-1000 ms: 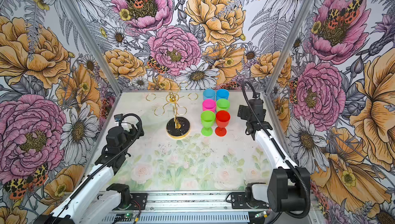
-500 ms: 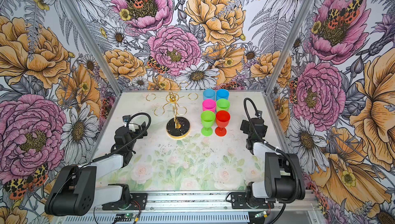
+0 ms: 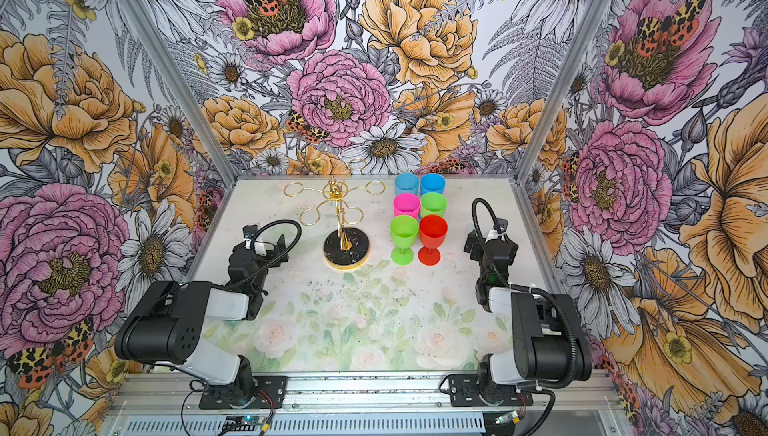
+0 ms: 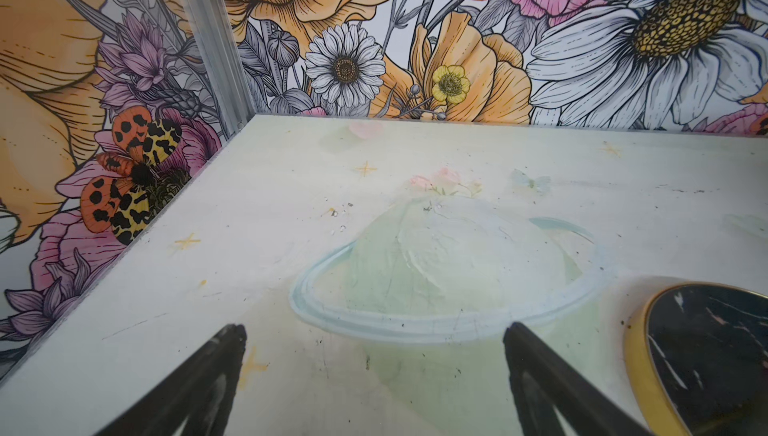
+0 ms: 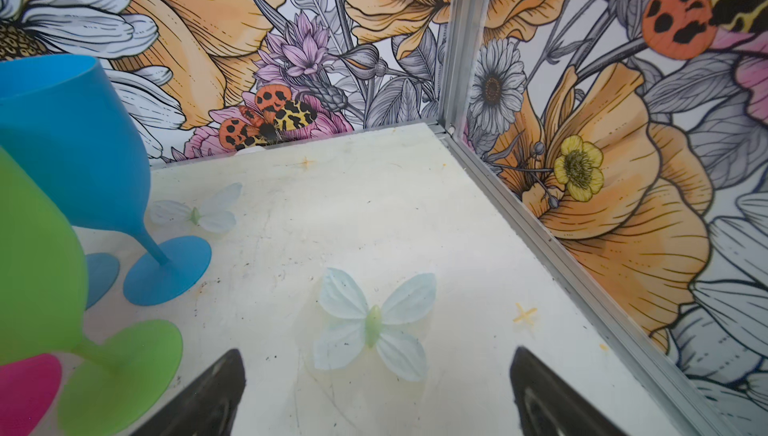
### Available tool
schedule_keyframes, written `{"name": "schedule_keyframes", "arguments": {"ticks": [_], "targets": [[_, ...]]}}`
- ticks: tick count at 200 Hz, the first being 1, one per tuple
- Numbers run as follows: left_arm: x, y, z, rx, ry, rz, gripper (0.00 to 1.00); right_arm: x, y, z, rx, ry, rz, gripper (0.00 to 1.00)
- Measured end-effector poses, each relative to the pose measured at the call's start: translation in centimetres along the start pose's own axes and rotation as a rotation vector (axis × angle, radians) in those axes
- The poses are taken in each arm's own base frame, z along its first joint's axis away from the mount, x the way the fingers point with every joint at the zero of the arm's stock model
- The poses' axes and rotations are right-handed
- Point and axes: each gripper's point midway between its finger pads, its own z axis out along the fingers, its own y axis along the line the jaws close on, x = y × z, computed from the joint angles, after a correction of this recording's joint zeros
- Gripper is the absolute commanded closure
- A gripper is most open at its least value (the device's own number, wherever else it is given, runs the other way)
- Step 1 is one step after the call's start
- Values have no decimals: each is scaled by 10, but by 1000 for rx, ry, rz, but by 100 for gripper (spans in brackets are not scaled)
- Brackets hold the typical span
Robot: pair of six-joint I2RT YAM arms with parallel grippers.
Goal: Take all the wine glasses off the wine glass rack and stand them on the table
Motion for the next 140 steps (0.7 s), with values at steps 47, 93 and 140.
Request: {"name": "schedule_keyframes", "arguments": {"ticks": [47, 93, 140], "targets": [[-12, 5, 9, 10, -16, -17, 1, 24, 4, -2, -17, 19, -27, 0], [-11, 7, 9, 20, -8, -34, 1, 17, 8, 0, -18, 1, -36, 1], [-11, 5, 9, 28, -8, -37, 1, 17, 8, 0, -16, 0, -40, 0]]}}
